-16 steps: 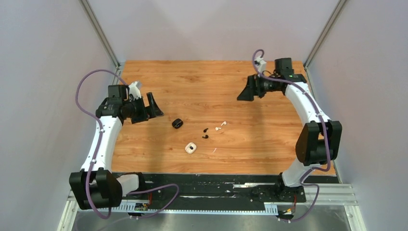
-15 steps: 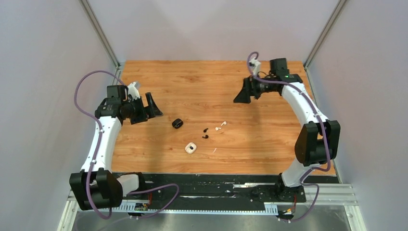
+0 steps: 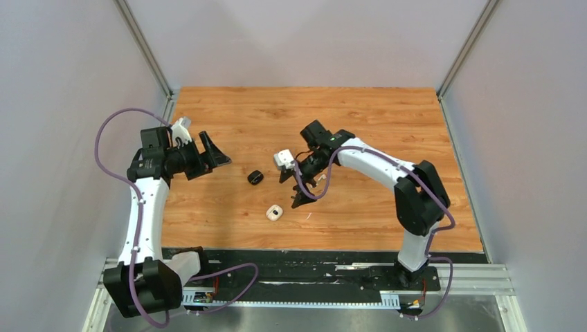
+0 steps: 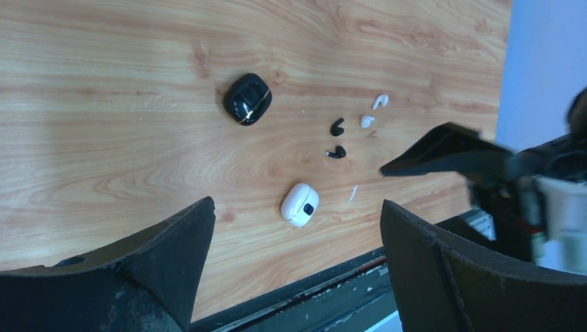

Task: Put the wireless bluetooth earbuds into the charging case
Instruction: Pick up the charging case from the center of the board.

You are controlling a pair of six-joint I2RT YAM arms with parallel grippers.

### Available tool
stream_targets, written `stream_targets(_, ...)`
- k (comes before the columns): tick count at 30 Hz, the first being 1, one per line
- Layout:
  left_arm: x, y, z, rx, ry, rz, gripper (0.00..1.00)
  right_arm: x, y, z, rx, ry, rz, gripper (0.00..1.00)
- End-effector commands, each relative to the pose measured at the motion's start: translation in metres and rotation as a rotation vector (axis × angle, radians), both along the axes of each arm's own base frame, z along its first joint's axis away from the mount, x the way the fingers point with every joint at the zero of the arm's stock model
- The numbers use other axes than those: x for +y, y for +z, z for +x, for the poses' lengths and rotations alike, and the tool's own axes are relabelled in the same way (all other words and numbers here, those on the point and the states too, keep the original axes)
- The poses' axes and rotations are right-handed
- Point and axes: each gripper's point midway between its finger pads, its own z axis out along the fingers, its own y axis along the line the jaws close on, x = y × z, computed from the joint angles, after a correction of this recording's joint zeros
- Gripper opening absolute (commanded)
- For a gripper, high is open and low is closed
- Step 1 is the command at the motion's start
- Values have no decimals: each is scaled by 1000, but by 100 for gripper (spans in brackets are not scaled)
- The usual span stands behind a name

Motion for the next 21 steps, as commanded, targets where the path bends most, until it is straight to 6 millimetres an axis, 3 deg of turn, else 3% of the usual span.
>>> stream_targets(1, 7, 7, -6, -1, 72, -58, 95, 16, -39, -6, -107, 163, -48, 99)
stream_targets(7, 16, -2, -13, 29, 150, -98, 94, 33, -82, 0, -74, 112, -217, 76)
stream_targets(13, 16, -6, -22, 31, 163, -106, 94, 37, -95, 5, -109, 98, -237, 78)
stream_targets(21, 15, -4, -24, 25, 166, -114, 94, 48, -112, -11, -175, 161, -246, 78)
